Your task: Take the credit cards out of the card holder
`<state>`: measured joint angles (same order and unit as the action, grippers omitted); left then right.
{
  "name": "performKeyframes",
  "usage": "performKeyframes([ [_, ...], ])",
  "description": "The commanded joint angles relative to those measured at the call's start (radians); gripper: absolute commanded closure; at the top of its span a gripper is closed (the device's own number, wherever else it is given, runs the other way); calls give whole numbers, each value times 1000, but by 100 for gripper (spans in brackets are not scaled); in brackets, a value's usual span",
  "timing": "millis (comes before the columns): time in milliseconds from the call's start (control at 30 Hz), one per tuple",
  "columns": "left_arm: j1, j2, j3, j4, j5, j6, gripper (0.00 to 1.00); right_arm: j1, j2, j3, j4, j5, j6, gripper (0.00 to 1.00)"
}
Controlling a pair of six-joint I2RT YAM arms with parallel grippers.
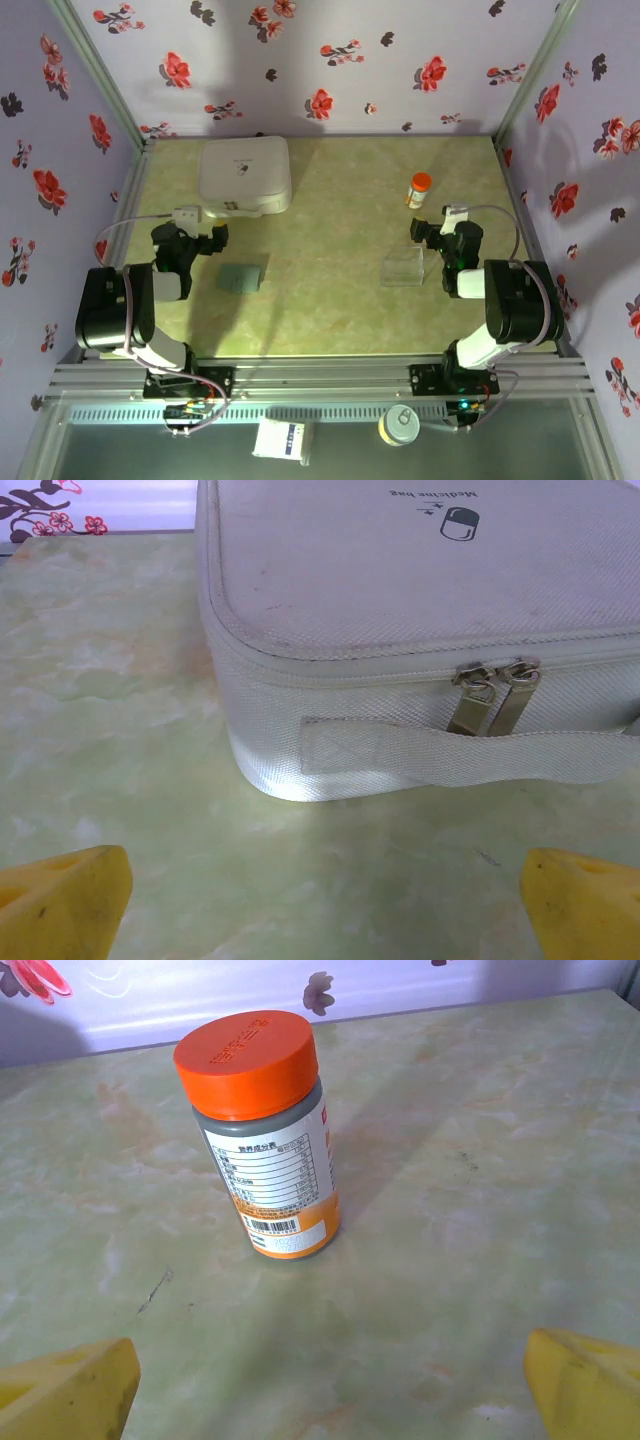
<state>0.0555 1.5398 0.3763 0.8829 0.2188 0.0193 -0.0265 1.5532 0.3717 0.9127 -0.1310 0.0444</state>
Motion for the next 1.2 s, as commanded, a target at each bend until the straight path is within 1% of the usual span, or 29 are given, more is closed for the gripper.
performKeyframes([
  [0,4,-2,-8,39,22,26,0,-3,9,-6,32,-16,-12,1],
  [833,3,-2,-10,42,19,23,0,-4,9,-8,31,-18,-11,1],
  [933,5,-1,-5,37,-12,8,0,-4,9,-8,32,-18,-11,1],
  [1067,4,-1,-5,37,-13,7,0,-4,9,-8,31,-18,-10,1],
  [1167,6,1,5,21,-58,-10,0,-4,8,-7,32,-18,-11,1],
])
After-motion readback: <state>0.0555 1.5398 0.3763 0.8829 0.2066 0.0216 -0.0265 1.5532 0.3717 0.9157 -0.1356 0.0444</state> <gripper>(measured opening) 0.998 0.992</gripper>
